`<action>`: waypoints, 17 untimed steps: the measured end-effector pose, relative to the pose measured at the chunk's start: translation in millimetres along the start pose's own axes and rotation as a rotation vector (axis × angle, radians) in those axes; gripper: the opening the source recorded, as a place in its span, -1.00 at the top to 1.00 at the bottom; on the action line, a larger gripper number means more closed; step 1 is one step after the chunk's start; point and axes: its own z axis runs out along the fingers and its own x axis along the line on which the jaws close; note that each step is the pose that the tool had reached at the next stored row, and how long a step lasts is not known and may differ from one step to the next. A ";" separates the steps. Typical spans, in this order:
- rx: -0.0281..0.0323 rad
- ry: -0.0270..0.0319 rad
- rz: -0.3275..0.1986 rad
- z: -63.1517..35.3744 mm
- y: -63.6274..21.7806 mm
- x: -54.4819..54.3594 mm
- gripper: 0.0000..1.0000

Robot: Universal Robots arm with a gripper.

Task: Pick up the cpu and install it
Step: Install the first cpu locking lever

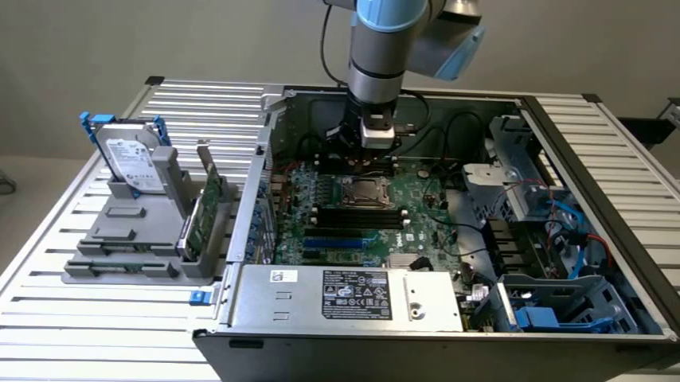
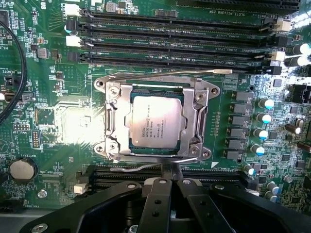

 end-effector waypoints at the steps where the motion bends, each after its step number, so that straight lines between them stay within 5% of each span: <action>1: 0.0000 0.0000 0.001 0.0 -0.1 0.2 0.79; 17: -0.0083 -0.0032 0.016 0.9 -1.9 3.0 0.79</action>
